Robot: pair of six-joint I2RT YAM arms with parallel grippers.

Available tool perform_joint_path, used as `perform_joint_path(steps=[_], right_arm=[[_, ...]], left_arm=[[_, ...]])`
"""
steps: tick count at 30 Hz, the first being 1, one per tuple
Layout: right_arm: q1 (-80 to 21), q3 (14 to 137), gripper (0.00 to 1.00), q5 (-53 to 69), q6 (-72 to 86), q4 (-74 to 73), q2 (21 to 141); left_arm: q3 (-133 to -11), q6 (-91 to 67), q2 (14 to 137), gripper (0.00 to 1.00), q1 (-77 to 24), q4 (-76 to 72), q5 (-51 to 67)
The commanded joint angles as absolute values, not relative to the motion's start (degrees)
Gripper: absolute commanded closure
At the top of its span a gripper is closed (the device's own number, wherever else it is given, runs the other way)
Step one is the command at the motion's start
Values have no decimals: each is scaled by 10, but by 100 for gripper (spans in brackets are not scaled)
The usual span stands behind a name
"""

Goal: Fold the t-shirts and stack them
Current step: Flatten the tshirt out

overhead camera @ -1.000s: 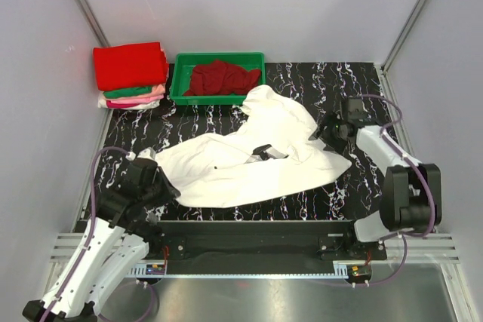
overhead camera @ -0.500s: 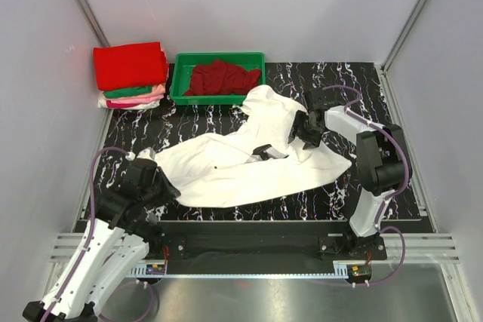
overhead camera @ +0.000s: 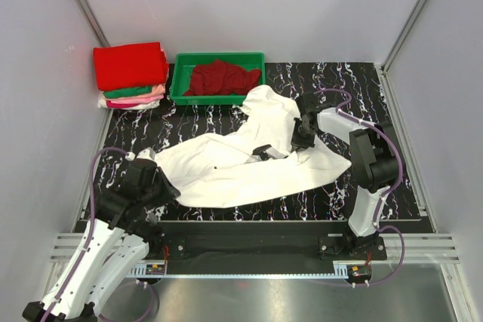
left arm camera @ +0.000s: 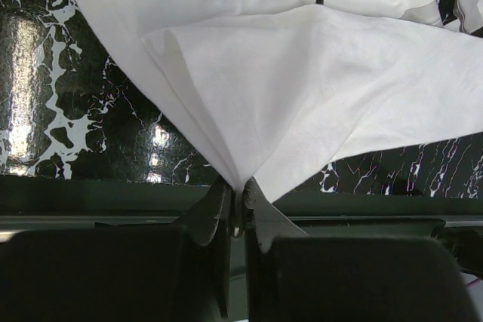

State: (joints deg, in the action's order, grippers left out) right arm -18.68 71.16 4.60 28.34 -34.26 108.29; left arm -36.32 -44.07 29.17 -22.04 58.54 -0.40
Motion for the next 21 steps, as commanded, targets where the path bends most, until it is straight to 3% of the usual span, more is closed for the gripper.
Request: perform_joint_path(steps=[1, 8, 13, 21], right_arm=[[-189, 725, 98, 15, 272, -356, 1051], [-189, 735, 100, -42, 267, -423, 934], [-188, 781, 100, -121, 283, -488, 765], [-189, 955, 100, -254, 303, -600, 536]], left_arm=[[-366, -443, 284, 91, -221, 565, -4], [-395, -432, 282, 97, -221, 574, -4], [-500, -403, 284, 100, -221, 587, 11], [-706, -327, 308, 100, -222, 563, 63]])
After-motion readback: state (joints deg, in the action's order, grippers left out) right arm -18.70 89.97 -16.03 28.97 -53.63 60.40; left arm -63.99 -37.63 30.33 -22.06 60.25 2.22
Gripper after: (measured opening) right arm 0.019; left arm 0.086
